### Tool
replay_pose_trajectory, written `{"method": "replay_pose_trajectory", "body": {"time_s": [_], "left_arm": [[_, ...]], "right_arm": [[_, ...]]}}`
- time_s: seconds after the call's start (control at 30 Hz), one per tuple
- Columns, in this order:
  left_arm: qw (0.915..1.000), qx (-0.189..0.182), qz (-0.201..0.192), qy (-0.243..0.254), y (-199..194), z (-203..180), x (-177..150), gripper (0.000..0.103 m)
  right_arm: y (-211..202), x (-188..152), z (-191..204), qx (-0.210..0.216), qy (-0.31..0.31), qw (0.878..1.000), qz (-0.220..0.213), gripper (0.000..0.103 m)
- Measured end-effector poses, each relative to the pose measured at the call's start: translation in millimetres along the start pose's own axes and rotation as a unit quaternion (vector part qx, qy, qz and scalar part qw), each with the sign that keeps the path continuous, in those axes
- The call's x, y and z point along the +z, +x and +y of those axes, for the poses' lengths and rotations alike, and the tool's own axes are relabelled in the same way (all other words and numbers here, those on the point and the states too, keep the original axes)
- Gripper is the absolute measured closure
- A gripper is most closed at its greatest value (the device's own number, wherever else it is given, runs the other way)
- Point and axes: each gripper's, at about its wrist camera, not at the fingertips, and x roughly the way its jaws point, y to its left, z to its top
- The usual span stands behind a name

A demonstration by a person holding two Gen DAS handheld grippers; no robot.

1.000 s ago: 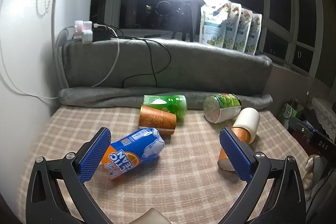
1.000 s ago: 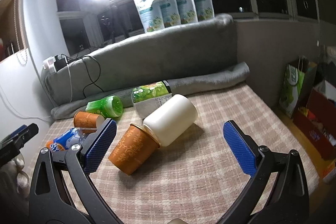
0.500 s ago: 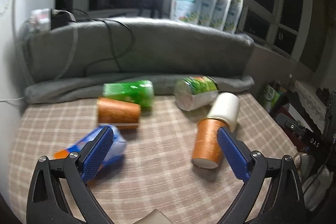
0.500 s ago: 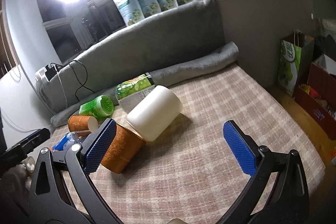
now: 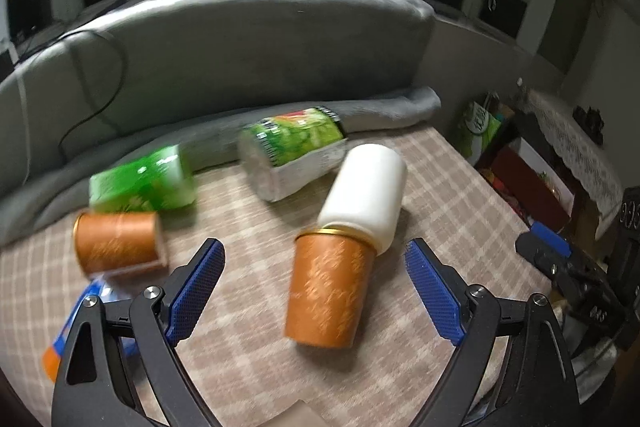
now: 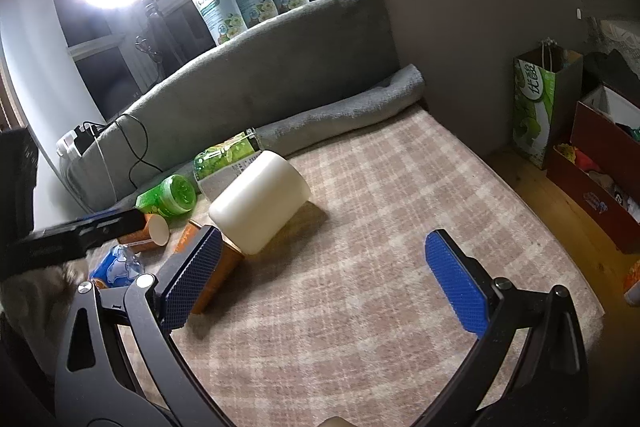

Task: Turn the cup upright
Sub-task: 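Move the left gripper to the lying white cup and close on it, then lift the white cup with the left gripper and turn it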

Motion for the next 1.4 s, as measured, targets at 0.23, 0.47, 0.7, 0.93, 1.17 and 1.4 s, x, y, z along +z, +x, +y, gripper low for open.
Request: {"method": "replay_pose_trajectory", "body": {"time_s": [0.23, 0.47, 0.7, 0.93, 1.17, 1.4], "left_arm": [[0.997, -0.031, 0.052, 0.049, 32, -28, 29, 0.014], [0.9856, -0.052, 0.152, 0.053, 91, -37, 59, 0.022], [0.9724, -0.037, 0.211, 0.092, 131, -53, 64, 0.024], [0.9636, -0.01, 0.236, 0.124, 152, -61, 59, 0.027], [0.9659, -0.011, 0.228, 0.123, 149, -61, 61, 0.028], [0.9736, -0.02, 0.198, 0.111, 123, -62, 74, 0.028]], "right_arm": [[-5, 0, -15, -0.003, 0.014, 1.0, -0.002, 0.0], [-7, -7, -31, -0.01, 0.029, 1.0, 0.004, 0.0], [-3, -9, -53, -0.019, 0.052, 0.998, 0.007, 0.0], [5, -10, -59, -0.018, 0.06, 0.998, 0.011, 0.0], [6, -10, -64, -0.021, 0.065, 0.998, 0.008, 0.0], [0, -10, -62, -0.025, 0.061, 0.998, 0.005, 0.0]]}}
